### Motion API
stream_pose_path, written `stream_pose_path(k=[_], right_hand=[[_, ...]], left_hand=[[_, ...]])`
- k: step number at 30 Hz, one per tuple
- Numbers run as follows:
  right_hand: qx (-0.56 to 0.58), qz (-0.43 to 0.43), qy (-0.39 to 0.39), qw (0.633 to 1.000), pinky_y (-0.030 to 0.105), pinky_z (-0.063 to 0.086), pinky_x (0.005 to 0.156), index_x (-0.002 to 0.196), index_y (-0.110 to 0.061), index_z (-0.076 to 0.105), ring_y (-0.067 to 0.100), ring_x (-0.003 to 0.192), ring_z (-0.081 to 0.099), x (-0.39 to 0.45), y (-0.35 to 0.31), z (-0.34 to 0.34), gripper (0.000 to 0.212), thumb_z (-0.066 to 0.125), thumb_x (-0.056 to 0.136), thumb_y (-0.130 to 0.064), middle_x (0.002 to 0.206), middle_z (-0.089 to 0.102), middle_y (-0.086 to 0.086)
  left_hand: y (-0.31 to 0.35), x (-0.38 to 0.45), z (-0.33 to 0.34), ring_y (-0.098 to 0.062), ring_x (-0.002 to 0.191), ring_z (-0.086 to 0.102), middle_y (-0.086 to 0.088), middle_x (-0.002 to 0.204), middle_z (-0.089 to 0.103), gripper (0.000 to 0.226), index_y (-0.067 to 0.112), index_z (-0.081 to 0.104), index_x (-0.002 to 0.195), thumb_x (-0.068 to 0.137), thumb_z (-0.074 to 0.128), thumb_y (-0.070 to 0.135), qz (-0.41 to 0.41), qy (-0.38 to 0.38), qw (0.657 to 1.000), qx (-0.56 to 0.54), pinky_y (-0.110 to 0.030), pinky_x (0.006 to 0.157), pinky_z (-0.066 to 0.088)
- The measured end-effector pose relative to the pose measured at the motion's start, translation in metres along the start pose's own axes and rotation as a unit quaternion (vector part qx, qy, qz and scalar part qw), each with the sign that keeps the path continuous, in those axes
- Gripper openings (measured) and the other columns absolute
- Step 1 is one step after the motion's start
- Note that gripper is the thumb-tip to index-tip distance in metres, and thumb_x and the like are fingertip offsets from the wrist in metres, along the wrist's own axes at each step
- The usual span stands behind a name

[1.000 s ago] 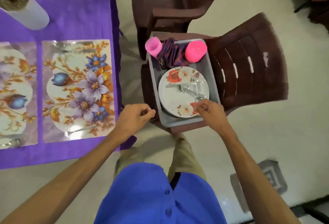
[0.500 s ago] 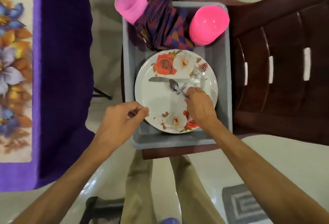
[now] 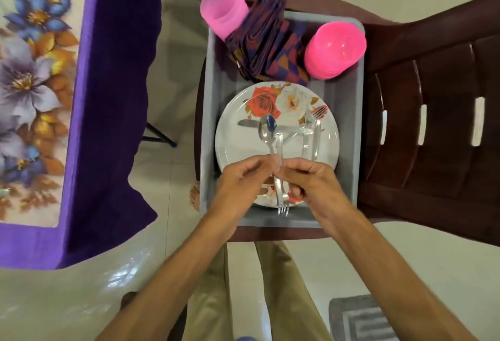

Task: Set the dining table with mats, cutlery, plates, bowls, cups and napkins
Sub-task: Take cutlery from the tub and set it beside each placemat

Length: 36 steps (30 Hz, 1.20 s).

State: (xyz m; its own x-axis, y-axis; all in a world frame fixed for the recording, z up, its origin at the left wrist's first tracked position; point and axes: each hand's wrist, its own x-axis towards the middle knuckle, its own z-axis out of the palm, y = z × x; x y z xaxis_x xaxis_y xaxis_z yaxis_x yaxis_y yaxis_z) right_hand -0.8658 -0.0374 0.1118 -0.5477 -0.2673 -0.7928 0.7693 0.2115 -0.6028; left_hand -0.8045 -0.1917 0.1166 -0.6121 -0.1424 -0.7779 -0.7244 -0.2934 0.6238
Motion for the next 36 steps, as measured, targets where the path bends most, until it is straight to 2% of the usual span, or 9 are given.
stream_pose_path(k=[10, 14, 17, 20, 25, 28, 30, 33, 36], right_hand=[[-0.028, -0.015, 0.018, 0.999, 0.028, 0.037, 0.053, 0.104, -0.012, 0.081, 0.012, 0.047, 0.042, 0.004, -0.007, 0.009, 0.017, 0.076, 0.091, -0.022, 0.054, 0.06, -0.007], [-0.003, -0.021, 0.026, 0.999, 0.024, 0.041, 0.053, 0.105, -0.01, 0.078, 0.012, 0.046, 0.045, 0.01, -0.012, 0.011, 0.014, 0.072, 0.095, -0.018, 0.085, 0.079, -0.002], [-0.085, -0.034, 0.095, 0.991, 0.036, 0.047, 0.063, 0.098, -0.016, 0.079, 0.019, 0.05, 0.054, 0.021, -0.012, 0.003, 0.008, 0.072, 0.095, -0.017, 0.096, 0.08, 0.001], [-0.189, -0.054, 0.163, 0.967, 0.024, 0.053, 0.058, 0.091, -0.019, 0.079, 0.02, 0.058, 0.07, 0.036, -0.006, -0.006, 0.005, 0.075, 0.093, -0.021, 0.083, 0.079, -0.003], [-0.079, -0.007, 0.158, 0.984, 0.033, 0.063, 0.067, 0.097, -0.009, 0.077, 0.023, 0.074, 0.076, 0.058, 0.001, -0.012, 0.01, 0.07, 0.097, -0.016, 0.088, 0.079, 0.006], [-0.123, -0.025, 0.135, 0.983, 0.038, 0.065, 0.074, 0.099, -0.009, 0.078, 0.027, 0.076, 0.077, 0.064, 0.004, -0.01, 0.011, 0.07, 0.096, -0.017, 0.087, 0.079, 0.005], [-0.314, -0.115, 0.143, 0.931, 0.037, 0.063, 0.07, 0.099, -0.012, 0.077, 0.022, 0.07, 0.075, 0.07, 0.014, -0.005, 0.015, 0.068, 0.098, -0.023, 0.085, 0.078, 0.002], [-0.619, -0.271, 0.133, 0.725, 0.032, 0.05, 0.054, 0.095, -0.01, 0.071, 0.026, 0.067, 0.068, 0.078, 0.034, 0.012, 0.011, 0.066, 0.095, -0.02, 0.08, 0.072, 0.005], [-0.678, -0.319, 0.097, 0.656, 0.028, 0.037, 0.042, 0.079, -0.006, 0.066, 0.028, 0.056, 0.061, 0.084, 0.046, 0.033, 0.017, 0.083, 0.072, -0.007, 0.065, 0.063, 0.008]], left_hand=[[0.012, 0.017, -0.011, -0.017, 0.1, 0.076, -0.001, 0.101, 0.081, 0.02, 0.021, 0.083, 0.107, 0.091, 0.079, 0.032, -0.034, 0.01, 0.995, -0.094, -0.031, 0.087, 0.058], [0.016, 0.019, -0.017, -0.009, 0.084, 0.074, -0.001, 0.096, 0.081, 0.018, 0.019, 0.083, 0.105, 0.091, 0.079, 0.029, -0.033, 0.045, 0.992, -0.117, -0.02, 0.07, 0.055], [0.015, 0.021, -0.026, -0.007, 0.083, 0.073, 0.002, 0.097, 0.081, 0.015, 0.021, 0.083, 0.1, 0.089, 0.08, 0.032, -0.036, 0.076, 0.991, -0.102, -0.025, 0.076, 0.054], [0.012, 0.022, -0.036, -0.006, 0.082, 0.073, 0.004, 0.097, 0.08, 0.015, 0.021, 0.083, 0.099, 0.091, 0.078, 0.033, -0.023, 0.1, 0.991, -0.086, -0.03, 0.084, 0.056], [0.008, 0.023, -0.058, -0.03, 0.107, 0.072, 0.001, 0.103, 0.08, 0.014, 0.025, 0.083, 0.102, 0.093, 0.077, 0.033, -0.014, 0.123, 0.989, -0.076, -0.044, 0.1, 0.058], [0.005, 0.023, -0.066, -0.028, 0.107, 0.073, 0.002, 0.104, 0.08, 0.013, 0.024, 0.083, 0.102, 0.093, 0.077, 0.031, -0.014, 0.132, 0.989, -0.072, -0.041, 0.099, 0.059], [0.004, 0.023, -0.069, -0.02, 0.102, 0.075, 0.004, 0.103, 0.08, 0.014, 0.024, 0.083, 0.103, 0.093, 0.077, 0.03, -0.015, 0.138, 0.988, -0.065, -0.034, 0.094, 0.061], [0.002, 0.023, -0.07, -0.01, 0.092, 0.075, 0.005, 0.102, 0.08, 0.015, 0.024, 0.082, 0.105, 0.093, 0.076, 0.03, -0.019, 0.14, 0.988, -0.062, -0.031, 0.091, 0.06], [0.002, 0.021, -0.07, -0.009, 0.092, 0.075, 0.004, 0.102, 0.08, 0.018, 0.024, 0.082, 0.108, 0.093, 0.076, 0.032, -0.017, 0.132, 0.989, -0.057, -0.033, 0.093, 0.06]])
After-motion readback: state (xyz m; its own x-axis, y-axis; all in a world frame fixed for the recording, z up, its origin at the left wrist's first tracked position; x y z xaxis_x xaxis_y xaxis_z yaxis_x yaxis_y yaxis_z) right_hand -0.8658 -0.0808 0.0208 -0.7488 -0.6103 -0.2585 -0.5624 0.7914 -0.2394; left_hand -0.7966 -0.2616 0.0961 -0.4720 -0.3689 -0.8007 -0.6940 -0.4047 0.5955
